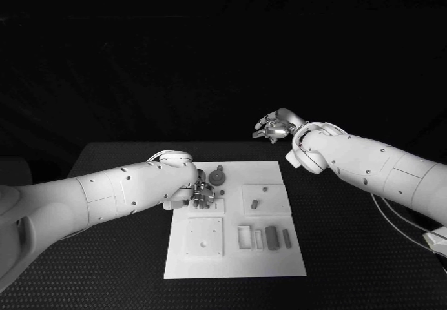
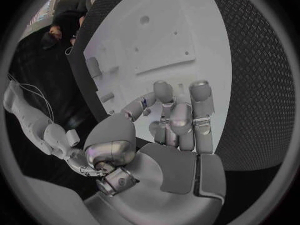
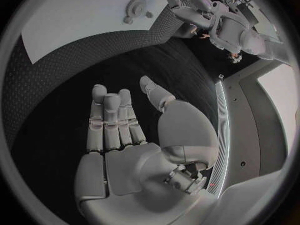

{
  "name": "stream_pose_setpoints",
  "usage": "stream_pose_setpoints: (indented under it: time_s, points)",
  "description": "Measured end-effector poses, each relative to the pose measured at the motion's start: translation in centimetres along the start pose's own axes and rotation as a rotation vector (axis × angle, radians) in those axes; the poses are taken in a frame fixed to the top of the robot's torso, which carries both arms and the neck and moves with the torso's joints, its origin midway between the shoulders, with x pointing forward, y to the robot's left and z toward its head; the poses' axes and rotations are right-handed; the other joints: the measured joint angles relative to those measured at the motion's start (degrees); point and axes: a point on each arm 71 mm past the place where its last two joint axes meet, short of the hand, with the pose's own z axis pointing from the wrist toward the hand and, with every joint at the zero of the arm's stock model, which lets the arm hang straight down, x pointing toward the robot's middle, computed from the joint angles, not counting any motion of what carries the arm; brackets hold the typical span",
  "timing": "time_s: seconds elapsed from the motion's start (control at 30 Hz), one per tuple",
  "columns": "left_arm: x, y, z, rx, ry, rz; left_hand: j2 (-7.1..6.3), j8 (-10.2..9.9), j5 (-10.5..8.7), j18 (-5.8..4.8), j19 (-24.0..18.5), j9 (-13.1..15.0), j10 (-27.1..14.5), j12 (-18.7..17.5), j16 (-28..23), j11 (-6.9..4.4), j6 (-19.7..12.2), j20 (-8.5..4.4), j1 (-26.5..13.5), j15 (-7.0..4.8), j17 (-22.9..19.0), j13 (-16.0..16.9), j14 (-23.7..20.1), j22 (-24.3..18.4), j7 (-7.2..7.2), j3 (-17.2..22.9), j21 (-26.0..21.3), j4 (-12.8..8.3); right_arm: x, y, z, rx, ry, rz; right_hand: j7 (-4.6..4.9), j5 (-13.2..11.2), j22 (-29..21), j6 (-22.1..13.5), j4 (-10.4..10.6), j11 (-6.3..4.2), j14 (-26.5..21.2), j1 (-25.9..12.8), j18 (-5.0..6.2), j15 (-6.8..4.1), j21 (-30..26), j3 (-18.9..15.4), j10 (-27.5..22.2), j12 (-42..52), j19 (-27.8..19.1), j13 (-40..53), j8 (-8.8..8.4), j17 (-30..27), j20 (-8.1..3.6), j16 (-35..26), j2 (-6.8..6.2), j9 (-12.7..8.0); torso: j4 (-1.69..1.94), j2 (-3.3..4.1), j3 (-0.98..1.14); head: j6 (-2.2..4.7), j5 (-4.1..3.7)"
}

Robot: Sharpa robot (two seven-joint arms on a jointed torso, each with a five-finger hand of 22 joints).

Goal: Assemble the parts on the task board

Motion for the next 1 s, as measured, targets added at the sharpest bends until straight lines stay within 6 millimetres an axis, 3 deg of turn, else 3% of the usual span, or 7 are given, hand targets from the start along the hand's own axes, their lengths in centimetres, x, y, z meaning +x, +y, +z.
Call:
stream_pose_setpoints:
  time_s: [0.33, 0.5, 0.57, 1.0]
  points:
    - [0.06, -0.05, 0.01, -0.001, -0.001, 0.001, 0.29, 0.1, -3.23, 0.00, 0.0, -0.2, 0.0, 0.0, 0.0, 0.00, 0.0, 0.00, -0.3, 0.01, -0.1, -0.2, 0.0, 0.0, 0.00, -1.0, 0.0, 0.8, 0.10, -0.05, -0.01, 0.001, 0.006, -0.001, 0.00, 0.0, 0.0, 0.0, 0.0, 0.00, -0.2, 0.0, -0.04, -0.15, 0.0, 0.0, 0.0, 0.0, 0.0, -0.1, 0.00, 0.0, 0.00, 0.0, 0.00, 0.0, 0.01, 0.00, -0.04, 0.01, -0.10]
    - [0.16, -0.26, 0.01, 0.003, 0.001, 0.004, 0.44, 0.9, -7.19, 0.00, 0.4, -0.3, 0.0, 0.3, 0.0, 0.00, 0.3, -0.20, -0.4, 0.01, -0.1, -0.3, 0.0, 0.0, -0.26, -1.5, 0.0, 2.0, 0.11, -0.09, -0.02, 0.002, 0.008, -0.002, 0.00, 0.0, 0.0, 0.0, 0.0, 0.00, -0.2, 0.0, -0.04, -0.15, 0.0, 0.0, 0.0, 0.0, 0.0, -0.1, 0.00, 0.0, 0.00, 0.0, 0.00, 0.0, 0.03, 0.00, -0.05, 0.01, -0.20]
    - [0.17, -0.25, 0.03, 0.003, 0.001, 0.004, 0.45, 0.9, -7.80, 0.00, 0.4, -0.5, 0.0, 0.3, 0.0, 0.00, 0.4, -0.21, -0.4, 0.01, -0.1, -0.3, 0.0, 0.0, -0.41, -1.6, 0.0, 2.1, 0.12, -0.09, -0.02, 0.002, 0.009, -0.002, 0.00, 0.0, 0.0, 0.0, 0.0, 0.00, -0.2, 0.0, -0.05, -0.14, 0.0, 0.0, 0.0, 0.0, 0.0, -0.1, 0.00, 0.0, 0.00, 0.0, 0.00, 0.0, 0.05, 0.00, -0.05, 0.01, -0.20]
    - [0.23, -0.23, 0.07, 0.002, 0.002, 0.005, 0.46, 0.9, -8.12, 0.00, 0.5, -0.5, 0.0, 0.3, 0.0, -0.01, 0.8, -0.30, -0.5, 0.01, -0.1, -0.3, 0.0, 0.0, -0.82, -1.7, 0.0, 2.3, 0.18, -0.12, -0.03, 0.002, 0.014, -0.005, -0.01, 0.0, 0.0, 0.0, 0.0, 0.00, -0.1, 0.0, -0.08, -0.13, 0.0, 0.0, 0.0, 0.0, -0.1, -0.2, 0.00, 0.0, 0.12, 0.0, 0.00, 0.0, 0.03, 0.00, -0.05, -0.02, -0.21]
